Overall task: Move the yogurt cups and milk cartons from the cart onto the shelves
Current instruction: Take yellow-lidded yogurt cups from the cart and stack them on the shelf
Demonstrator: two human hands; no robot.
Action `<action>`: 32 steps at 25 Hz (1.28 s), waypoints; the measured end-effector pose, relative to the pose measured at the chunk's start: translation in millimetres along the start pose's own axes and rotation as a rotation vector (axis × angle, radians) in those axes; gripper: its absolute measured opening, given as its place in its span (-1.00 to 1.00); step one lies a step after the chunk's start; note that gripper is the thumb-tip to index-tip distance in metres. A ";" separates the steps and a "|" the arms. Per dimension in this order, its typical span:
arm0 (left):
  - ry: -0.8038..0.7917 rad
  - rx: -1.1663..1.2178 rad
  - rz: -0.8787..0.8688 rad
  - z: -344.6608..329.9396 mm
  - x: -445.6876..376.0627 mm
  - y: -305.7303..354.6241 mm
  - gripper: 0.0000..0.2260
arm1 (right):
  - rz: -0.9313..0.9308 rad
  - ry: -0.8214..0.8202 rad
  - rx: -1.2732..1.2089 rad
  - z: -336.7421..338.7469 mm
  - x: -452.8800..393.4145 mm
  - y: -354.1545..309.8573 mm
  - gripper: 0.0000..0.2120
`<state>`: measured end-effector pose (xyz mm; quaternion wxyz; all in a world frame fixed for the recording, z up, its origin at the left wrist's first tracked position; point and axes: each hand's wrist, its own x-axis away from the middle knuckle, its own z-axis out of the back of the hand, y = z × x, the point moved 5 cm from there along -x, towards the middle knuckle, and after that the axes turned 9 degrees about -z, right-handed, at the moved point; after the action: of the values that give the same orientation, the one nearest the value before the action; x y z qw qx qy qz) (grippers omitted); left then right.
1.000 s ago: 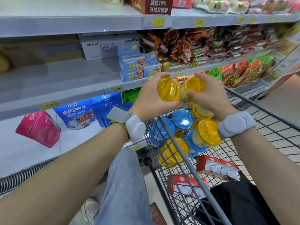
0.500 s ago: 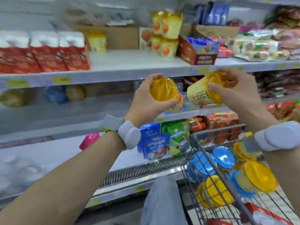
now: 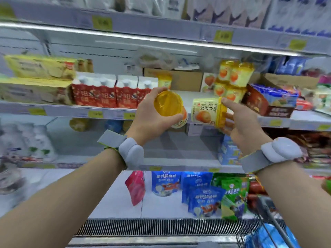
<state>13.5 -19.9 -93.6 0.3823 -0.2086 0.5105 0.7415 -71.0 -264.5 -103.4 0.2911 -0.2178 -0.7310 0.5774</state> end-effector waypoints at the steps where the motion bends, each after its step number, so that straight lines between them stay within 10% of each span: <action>1: 0.030 -0.037 -0.013 8.3 -5.3 -3.4 -0.25 | -0.023 -0.002 -0.025 -12.9 -6.3 2.1 -0.65; 9: 0.109 -0.171 -0.182 44.3 -45.6 -10.7 -0.26 | 0.178 0.002 0.010 -77.3 -47.4 -25.0 -0.61; 16: 0.069 -0.217 -0.249 42.7 -82.7 -16.1 -0.20 | 0.474 -0.074 0.552 -115.8 -74.5 -49.8 -0.23; 32: 0.117 -0.175 -0.082 6.2 -136.3 -35.3 -0.24 | 0.339 -0.309 0.577 -130.6 -102.6 -8.5 0.16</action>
<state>126.2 -55.8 -16.9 0.3621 -0.3047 0.4564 0.7534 93.1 -240.0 -91.7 0.1266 -0.1551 -0.5271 0.8259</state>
